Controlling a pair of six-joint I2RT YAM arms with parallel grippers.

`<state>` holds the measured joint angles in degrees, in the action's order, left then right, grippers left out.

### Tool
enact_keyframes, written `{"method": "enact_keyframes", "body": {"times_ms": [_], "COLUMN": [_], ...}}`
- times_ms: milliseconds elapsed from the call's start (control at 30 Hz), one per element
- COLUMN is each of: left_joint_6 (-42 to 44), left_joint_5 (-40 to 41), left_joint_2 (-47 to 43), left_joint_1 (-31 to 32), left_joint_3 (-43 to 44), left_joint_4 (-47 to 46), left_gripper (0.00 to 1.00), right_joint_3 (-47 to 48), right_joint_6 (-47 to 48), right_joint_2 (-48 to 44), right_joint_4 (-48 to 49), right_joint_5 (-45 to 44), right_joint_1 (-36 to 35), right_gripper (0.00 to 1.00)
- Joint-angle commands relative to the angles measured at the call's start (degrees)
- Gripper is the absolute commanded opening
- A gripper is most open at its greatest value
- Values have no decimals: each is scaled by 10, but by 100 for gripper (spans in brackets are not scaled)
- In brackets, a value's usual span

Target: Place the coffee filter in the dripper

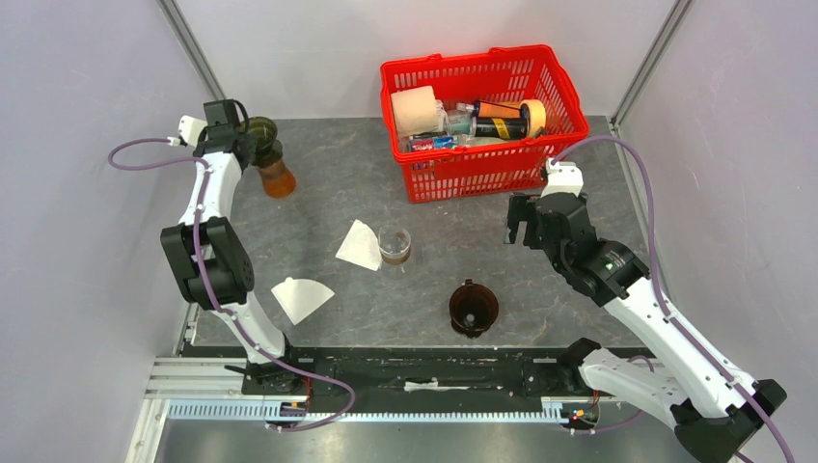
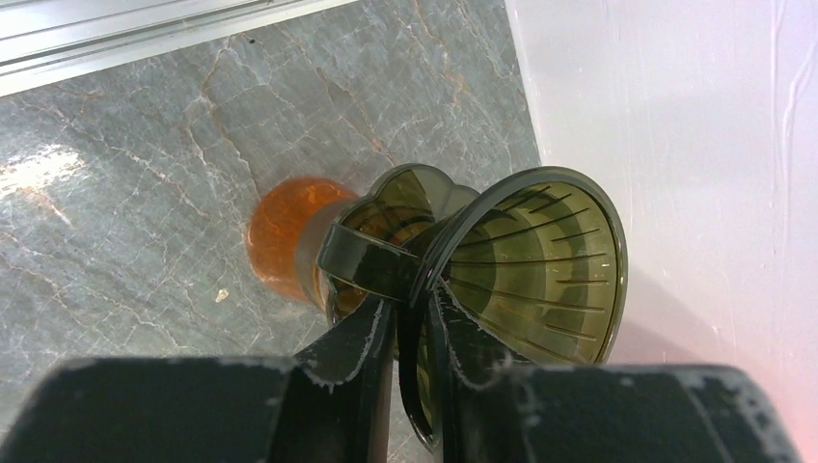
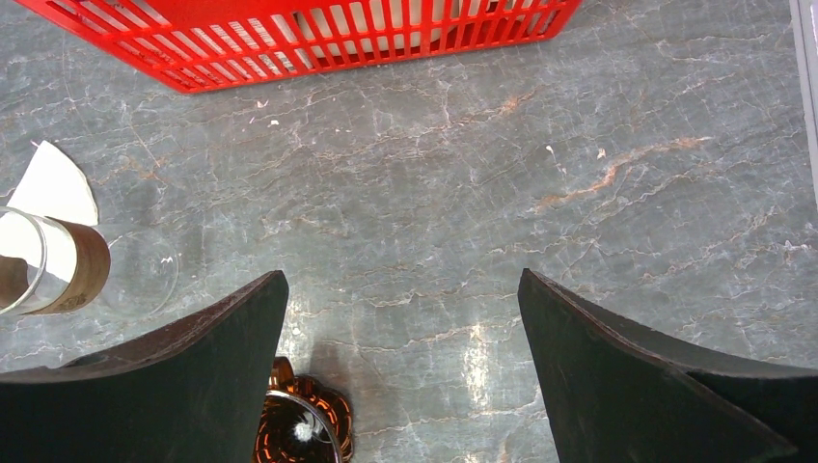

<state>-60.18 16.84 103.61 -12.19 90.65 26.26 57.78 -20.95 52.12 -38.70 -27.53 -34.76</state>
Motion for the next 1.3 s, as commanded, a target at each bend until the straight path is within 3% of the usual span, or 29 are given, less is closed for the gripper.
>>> {"method": "enact_keyframes", "body": {"times_ms": [0,133,267,500,700,867,1067,1200,1267], "left_joint_6": [-7,-7,-5,11,35,58,82,110,111], "left_joint_5": [5,-2,-9,9,-41,-67,-111,-88,-52], "left_joint_2": [-40,-38,-42,-66,-84,-148,-344,-441,-464], "left_joint_1": [-3,-3,-3,-3,-3,-3,23,91,160], "left_joint_3": [1,3,4,5,-9,-64,-286,-380,-403], "left_joint_4": [3,5,6,5,-5,-10,-53,-8,21], "left_gripper": [22,23,30,62,86,89,90,91,91], "right_joint_3": [-2,-2,-3,-2,-1,-2,8,10,8], "right_joint_6": [0,0,0,0,-2,-2,-2,-7,-9], "right_joint_2": [-11,-14,-15,-10,-14,-20,-7,2,5], "right_joint_4": [3,3,3,3,3,3,4,5,5], "right_joint_5": [-13,-13,-13,-15,-16,-15,-13,-10,-9], "right_joint_1": [-1,-1,-1,-1,-1,-1,-1,-1,-1], "right_gripper": [97,97,97,97,97,97,97,97,97]}}
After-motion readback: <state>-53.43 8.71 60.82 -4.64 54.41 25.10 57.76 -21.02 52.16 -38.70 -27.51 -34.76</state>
